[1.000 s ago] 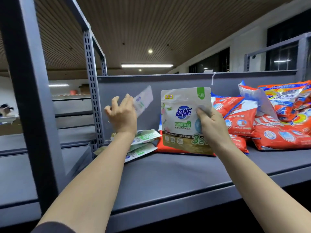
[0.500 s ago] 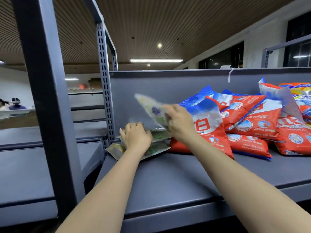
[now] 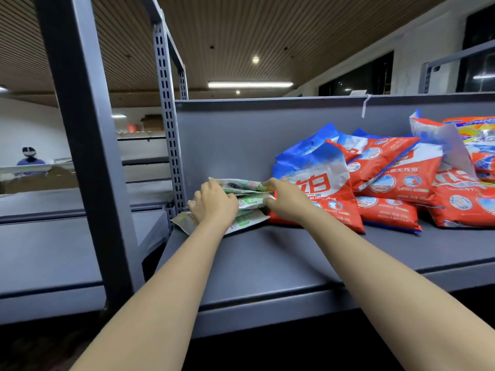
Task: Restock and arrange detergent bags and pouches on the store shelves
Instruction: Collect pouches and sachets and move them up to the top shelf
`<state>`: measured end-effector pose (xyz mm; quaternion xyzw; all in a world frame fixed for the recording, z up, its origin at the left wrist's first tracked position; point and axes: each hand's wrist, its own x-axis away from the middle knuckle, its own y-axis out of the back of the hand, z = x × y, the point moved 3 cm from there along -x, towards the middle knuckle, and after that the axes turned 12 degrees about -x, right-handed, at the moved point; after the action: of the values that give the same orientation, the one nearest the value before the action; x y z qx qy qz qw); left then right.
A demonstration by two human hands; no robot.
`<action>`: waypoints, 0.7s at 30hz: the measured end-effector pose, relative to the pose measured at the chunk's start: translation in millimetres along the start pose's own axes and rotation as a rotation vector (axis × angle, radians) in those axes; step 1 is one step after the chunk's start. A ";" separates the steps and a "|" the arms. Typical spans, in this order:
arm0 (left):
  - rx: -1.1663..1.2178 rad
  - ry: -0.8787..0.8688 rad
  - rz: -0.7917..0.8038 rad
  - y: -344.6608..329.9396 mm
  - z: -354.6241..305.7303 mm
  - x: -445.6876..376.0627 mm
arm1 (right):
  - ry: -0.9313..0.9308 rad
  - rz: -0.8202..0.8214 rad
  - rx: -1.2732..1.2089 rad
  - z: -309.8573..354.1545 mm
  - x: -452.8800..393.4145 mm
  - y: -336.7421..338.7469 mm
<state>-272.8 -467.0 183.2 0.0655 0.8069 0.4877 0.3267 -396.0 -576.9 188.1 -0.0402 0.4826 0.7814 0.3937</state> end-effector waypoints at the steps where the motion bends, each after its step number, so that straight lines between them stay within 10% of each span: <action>1: -0.004 -0.002 0.000 3.0 -0.2 4.4 | 0.010 -0.008 -0.001 1.3 6.2 2.3; 21: 0.175 -0.273 -0.082 87.4 67.8 192.7 | 0.286 -0.086 0.005 69.8 187.1 6.4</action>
<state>-401.2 -289.7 145.4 0.1262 0.7964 0.3884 0.4461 -506.6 -415.6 147.0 -0.1707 0.5334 0.7489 0.3542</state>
